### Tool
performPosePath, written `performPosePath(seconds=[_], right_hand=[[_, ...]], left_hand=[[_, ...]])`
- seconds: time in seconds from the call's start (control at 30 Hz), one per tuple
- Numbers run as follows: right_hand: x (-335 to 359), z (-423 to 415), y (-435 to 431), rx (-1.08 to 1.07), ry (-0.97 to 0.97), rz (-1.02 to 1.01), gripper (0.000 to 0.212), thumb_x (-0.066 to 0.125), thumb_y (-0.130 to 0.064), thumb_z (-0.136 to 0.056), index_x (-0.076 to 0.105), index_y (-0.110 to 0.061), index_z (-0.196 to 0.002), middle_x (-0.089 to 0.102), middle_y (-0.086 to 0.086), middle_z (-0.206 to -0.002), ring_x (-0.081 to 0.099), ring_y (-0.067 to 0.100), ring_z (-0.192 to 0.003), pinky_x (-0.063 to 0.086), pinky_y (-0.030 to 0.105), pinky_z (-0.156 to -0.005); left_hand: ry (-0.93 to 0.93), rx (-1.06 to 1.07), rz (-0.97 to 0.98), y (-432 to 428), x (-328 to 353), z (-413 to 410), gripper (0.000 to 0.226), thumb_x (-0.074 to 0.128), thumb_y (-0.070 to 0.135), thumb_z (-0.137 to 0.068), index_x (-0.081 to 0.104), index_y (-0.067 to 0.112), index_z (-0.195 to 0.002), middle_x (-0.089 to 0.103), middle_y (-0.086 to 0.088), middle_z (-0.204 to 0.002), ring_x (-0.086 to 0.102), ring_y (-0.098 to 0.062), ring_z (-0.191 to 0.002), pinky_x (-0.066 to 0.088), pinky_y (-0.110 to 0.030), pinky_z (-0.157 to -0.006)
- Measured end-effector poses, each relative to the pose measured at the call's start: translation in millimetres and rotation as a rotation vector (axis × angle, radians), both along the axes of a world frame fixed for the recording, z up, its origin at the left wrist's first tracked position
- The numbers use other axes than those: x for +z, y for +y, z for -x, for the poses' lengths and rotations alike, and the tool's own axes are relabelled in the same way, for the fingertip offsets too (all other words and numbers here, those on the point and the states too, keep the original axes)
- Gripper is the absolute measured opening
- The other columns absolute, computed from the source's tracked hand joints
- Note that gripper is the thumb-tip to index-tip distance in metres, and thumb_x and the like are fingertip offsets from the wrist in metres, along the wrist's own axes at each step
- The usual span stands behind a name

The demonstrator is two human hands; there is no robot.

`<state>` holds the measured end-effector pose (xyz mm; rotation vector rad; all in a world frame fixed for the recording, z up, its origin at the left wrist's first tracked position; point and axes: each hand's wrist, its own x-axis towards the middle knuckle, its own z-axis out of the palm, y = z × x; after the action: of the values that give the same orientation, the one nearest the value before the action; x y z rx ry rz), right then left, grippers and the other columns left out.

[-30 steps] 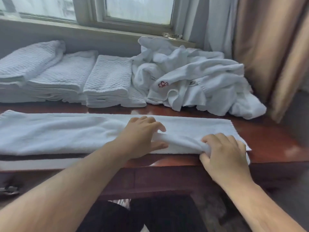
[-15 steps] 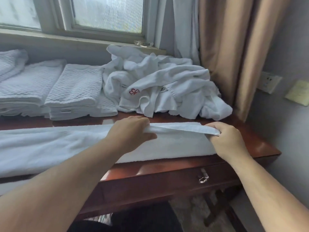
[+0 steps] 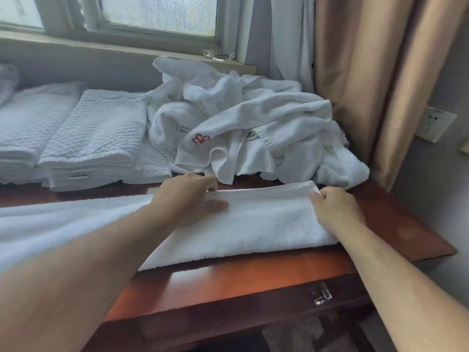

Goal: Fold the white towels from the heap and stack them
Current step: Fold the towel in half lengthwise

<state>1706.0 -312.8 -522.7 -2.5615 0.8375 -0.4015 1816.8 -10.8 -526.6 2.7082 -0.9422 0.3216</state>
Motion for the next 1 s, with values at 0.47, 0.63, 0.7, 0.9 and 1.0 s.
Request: performPosePath(seconds=[0.47,0.63,0.7,0.9,1.0], right_hand=[[-11.3,-2.3,112.1,0.387,-0.269,0.269,0.013,0.065,-0.024,-0.092,0.072,-0.015,-0.087,0.063,0.000,-0.088,0.057,0.025,-0.091,0.042,0.039,-0.080],[-9.9,-15.5,153.3,0.541,-0.297,0.129,0.016,0.061,-0.025,-0.094,0.071,-0.016,-0.087,0.063,-0.003,-0.086,0.052,0.020,-0.087,0.048,0.040,-0.082],[-12.9,-17.6,159.6,0.538,-0.239,0.123,0.015,0.060,-0.028,-0.094,0.070,-0.017,-0.089,0.061,-0.004,-0.089,0.050,0.018,-0.090,0.047,0.039,-0.084],[-12.2,-19.2,161.0,0.543,-0.147,0.121,0.008,0.062,-0.026,-0.092,0.069,-0.023,-0.091,0.057,-0.007,-0.093,0.050,0.018,-0.098,0.046,0.038,-0.091],[-7.9,-23.2,168.6,0.558,-0.124,0.161,0.009,0.062,-0.026,-0.091,0.070,-0.023,-0.090,0.058,-0.007,-0.091,0.052,0.019,-0.098,0.046,0.036,-0.089]], left_hand=[[0.124,0.116,-0.110,84.6,0.2,-13.4,0.030,0.044,0.071,-0.089,0.046,0.042,-0.096,0.043,0.020,-0.081,0.049,-0.014,-0.078,0.034,-0.032,-0.061],[-0.005,0.107,0.009,92.8,-2.6,-11.3,0.029,0.049,0.066,-0.091,0.051,0.037,-0.097,0.046,0.016,-0.080,0.046,-0.017,-0.077,0.034,-0.033,-0.062],[0.021,0.108,0.017,93.1,-7.2,-11.7,0.029,0.046,0.067,-0.090,0.050,0.038,-0.093,0.050,0.015,-0.082,0.049,-0.017,-0.080,0.036,-0.034,-0.065],[0.032,0.127,-0.025,105.6,-11.9,-20.3,0.035,0.038,0.072,-0.088,0.048,0.039,-0.089,0.046,0.014,-0.078,0.052,-0.019,-0.079,0.036,-0.035,-0.064],[0.012,0.127,-0.021,106.5,-12.9,-21.9,0.038,0.037,0.071,-0.090,0.049,0.035,-0.091,0.046,0.014,-0.077,0.053,-0.019,-0.078,0.036,-0.034,-0.063]])
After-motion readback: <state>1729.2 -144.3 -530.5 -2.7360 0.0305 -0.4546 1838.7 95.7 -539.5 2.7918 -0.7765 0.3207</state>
